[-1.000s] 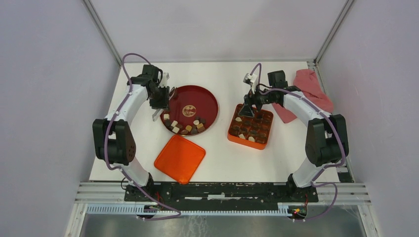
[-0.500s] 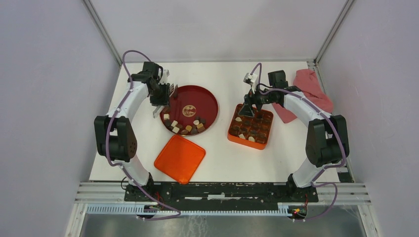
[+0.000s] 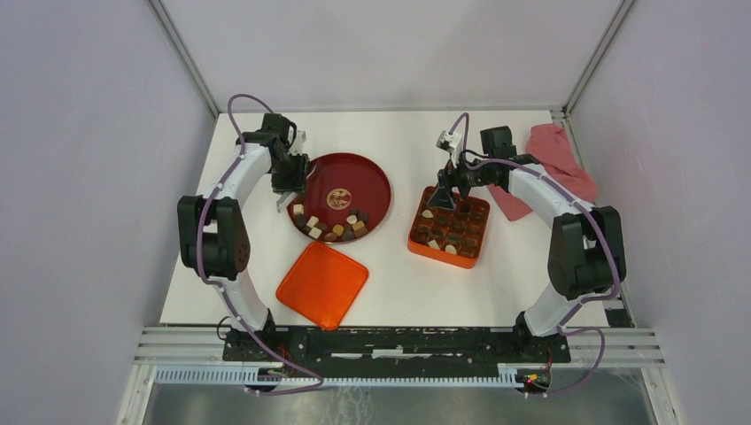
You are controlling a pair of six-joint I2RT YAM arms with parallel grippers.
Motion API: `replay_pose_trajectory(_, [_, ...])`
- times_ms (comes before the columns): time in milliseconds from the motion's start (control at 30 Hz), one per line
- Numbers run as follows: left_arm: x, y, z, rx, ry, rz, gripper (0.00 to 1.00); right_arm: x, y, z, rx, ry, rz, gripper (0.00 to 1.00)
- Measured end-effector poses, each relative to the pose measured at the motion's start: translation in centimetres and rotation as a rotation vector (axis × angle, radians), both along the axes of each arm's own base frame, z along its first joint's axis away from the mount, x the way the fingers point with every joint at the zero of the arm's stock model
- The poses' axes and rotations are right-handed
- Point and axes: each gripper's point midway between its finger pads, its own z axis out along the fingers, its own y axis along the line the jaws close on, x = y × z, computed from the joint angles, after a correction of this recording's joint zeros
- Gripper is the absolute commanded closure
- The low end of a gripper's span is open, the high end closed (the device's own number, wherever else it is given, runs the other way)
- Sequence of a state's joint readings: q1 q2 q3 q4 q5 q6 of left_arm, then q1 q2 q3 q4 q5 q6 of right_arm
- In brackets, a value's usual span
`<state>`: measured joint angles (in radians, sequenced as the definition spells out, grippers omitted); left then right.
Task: Pack the chocolate
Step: Pick up the fake chocolate from the plate.
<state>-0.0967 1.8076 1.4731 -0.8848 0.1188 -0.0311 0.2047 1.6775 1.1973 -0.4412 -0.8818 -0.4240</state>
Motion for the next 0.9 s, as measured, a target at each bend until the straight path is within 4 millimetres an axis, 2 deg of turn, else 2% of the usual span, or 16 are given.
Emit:
replay_pose_trajectory(133, [0.06,0.21,-0.56,0.013,0.013,0.004,0.57,0.00,0.00,0.00,0.000,0.000,0.000,0.22])
replay_pose_trajectory(300, [0.05,0.22,-0.98,0.014,0.024,0.004,0.63,0.00,0.00,0.00,0.000,0.000,0.000,0.22])
replay_pose_trajectory(367, [0.06,0.21,-1.09,0.014,0.027,0.004,0.74,0.00,0.00,0.00,0.000,0.000,0.000,0.22])
replay_pose_trajectory(433, [0.06,0.21,-1.14,0.014,0.029,0.004,0.96,0.00,0.00,0.00,0.000,0.000,0.000,0.22])
replay_pose_trajectory(467, [0.10,0.20,-1.12,0.014,0.027,0.004,0.98,0.00,0.00,0.00,0.000,0.000,0.000,0.22])
replay_pose_trajectory(900, [0.18,-0.01,-0.51,0.001,0.013,0.011,0.98,-0.02,0.00,-0.01,0.000,0.001,0.000,0.22])
